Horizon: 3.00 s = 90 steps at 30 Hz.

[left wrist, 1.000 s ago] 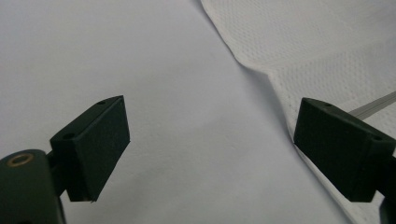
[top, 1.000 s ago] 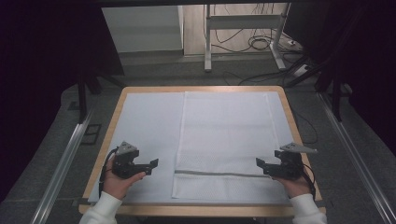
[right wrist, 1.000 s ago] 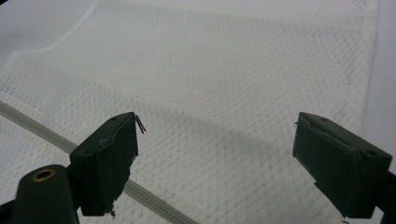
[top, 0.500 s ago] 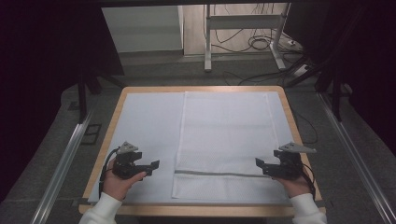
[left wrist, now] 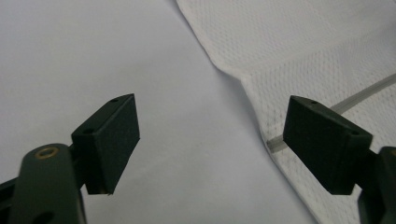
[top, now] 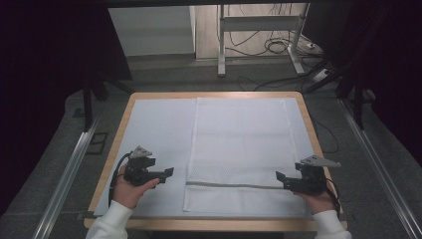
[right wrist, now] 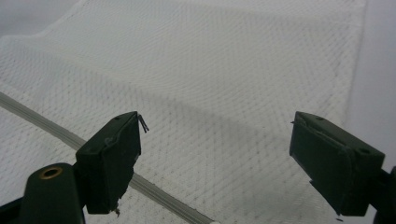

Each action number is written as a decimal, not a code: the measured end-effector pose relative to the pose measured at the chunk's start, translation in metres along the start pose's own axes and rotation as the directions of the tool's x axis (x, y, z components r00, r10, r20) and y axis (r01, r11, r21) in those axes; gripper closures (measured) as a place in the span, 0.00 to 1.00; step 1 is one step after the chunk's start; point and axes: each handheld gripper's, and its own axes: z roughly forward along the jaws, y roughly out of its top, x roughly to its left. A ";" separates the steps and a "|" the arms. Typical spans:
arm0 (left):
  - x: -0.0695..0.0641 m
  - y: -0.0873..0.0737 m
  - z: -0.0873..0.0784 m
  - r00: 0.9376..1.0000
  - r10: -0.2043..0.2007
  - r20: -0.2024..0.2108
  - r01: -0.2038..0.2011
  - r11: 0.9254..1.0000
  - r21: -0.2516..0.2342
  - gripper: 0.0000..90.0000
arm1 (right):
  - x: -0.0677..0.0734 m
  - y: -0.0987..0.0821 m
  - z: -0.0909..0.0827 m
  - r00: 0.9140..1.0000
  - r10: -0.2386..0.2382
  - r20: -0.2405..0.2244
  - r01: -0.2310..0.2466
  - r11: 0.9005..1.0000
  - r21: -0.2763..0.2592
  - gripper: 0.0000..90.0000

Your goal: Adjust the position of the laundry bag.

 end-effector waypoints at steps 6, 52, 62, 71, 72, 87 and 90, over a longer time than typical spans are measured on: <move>-0.005 0.005 0.000 1.000 0.006 0.010 -0.006 1.000 -0.003 0.23 | 0.001 0.001 -0.003 1.000 -0.002 0.005 0.002 1.000 -0.012 0.18; -0.028 0.024 0.072 0.992 -0.061 0.110 0.043 0.986 0.160 0.34 | -0.003 0.000 -0.004 0.998 0.009 0.062 -0.008 1.000 -0.018 0.20; -0.028 0.023 0.084 0.987 -0.088 0.137 0.059 0.978 0.201 0.45 | 0.001 0.001 -0.003 0.998 0.001 0.066 0.000 1.000 -0.016 0.20; -0.027 0.020 0.089 0.985 -0.103 0.142 0.072 0.975 0.209 0.57 | 0.001 0.002 -0.005 0.998 0.002 0.058 0.000 1.000 -0.021 0.20; -0.027 0.020 0.089 0.985 -0.103 0.142 0.072 0.975 0.209 0.59 | 0.001 0.002 -0.005 0.998 0.002 0.058 0.000 1.000 -0.021 0.20; -0.034 0.018 0.093 0.990 -0.020 0.141 -0.011 0.976 0.218 0.97 | -0.004 0.020 -0.008 0.996 -0.015 0.093 0.011 0.999 0.038 0.20; -0.034 0.017 0.093 0.990 -0.012 0.140 -0.019 0.976 0.217 0.98 | -0.008 0.034 -0.010 0.990 -0.014 0.143 0.003 0.997 0.074 0.21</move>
